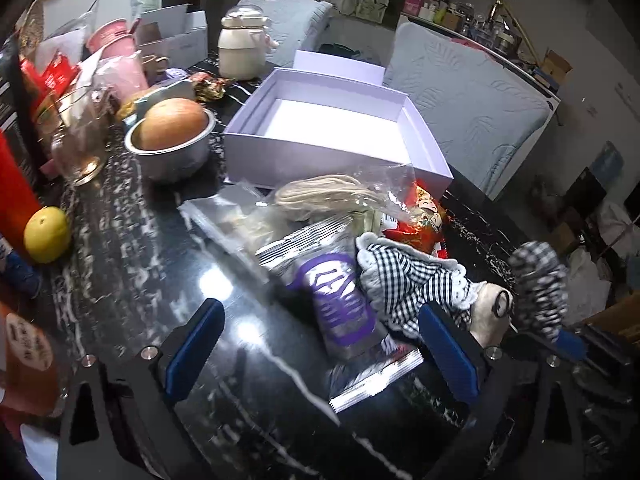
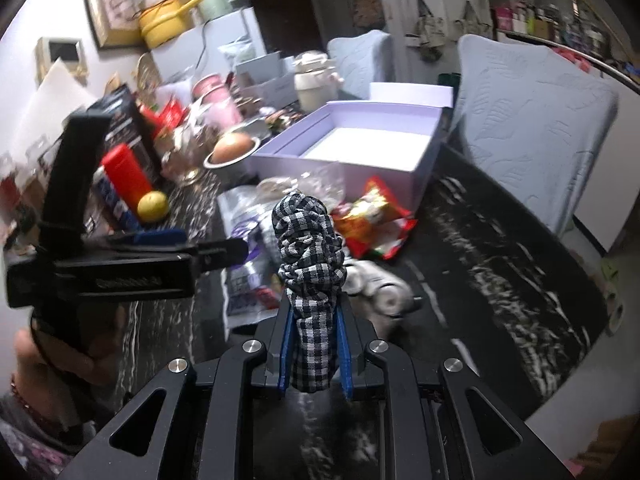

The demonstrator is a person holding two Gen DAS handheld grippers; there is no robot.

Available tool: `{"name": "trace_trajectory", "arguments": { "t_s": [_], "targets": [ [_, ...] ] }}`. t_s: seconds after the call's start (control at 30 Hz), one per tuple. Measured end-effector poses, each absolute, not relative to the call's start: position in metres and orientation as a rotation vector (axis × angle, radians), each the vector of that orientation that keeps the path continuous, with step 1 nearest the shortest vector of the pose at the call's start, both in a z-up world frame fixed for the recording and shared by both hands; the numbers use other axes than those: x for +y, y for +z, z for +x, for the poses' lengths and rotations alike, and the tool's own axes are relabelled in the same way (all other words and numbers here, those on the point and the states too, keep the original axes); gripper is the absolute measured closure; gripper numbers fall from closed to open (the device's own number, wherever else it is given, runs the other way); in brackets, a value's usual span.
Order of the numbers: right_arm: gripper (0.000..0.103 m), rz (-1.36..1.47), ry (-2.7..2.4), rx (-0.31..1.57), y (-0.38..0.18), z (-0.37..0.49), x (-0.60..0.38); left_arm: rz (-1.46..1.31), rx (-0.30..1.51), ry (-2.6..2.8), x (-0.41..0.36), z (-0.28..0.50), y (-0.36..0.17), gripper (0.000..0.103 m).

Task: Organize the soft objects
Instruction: 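Grasp the gingham scrunchie with the right gripper while the left gripper grasps the purple snack bag, then carry the scrunchie and purple snack bag over the open white box with both grippers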

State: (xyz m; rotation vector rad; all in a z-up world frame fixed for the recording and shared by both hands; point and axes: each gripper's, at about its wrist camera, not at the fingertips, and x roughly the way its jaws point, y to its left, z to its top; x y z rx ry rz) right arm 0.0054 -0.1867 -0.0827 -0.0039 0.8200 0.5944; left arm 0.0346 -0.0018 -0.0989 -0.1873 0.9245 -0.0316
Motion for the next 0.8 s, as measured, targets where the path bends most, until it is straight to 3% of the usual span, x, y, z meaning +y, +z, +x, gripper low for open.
{"name": "trace_trajectory", "arguments": {
  "t_s": [0.1, 0.17, 0.3, 0.43, 0.8],
  "targets": [
    [0.084, 0.004, 0.558, 0.818, -0.082, 0.010, -0.199, -0.176, 0.958, -0.022, -0.008, 0.047, -0.110, 0.021],
    [0.084, 0.012, 0.539, 0.828, -0.083, 0.014, -0.206, -0.173, 0.967, 0.003, -0.009, 0.051, -0.116, 0.038],
    [0.084, 0.024, 0.522, 0.846, -0.088, 0.019, -0.213, -0.167, 0.970, 0.001, -0.012, 0.054, -0.125, 0.045],
    [0.084, 0.025, 0.519, 0.850, -0.091, 0.022, -0.215, -0.113, 0.963, -0.003, -0.022, 0.053, -0.126, 0.068],
    [0.084, 0.052, 0.521, 0.854, -0.096, 0.019, -0.220, -0.116, 0.909, -0.025, -0.019, 0.024, -0.104, 0.072]
  ]
}}
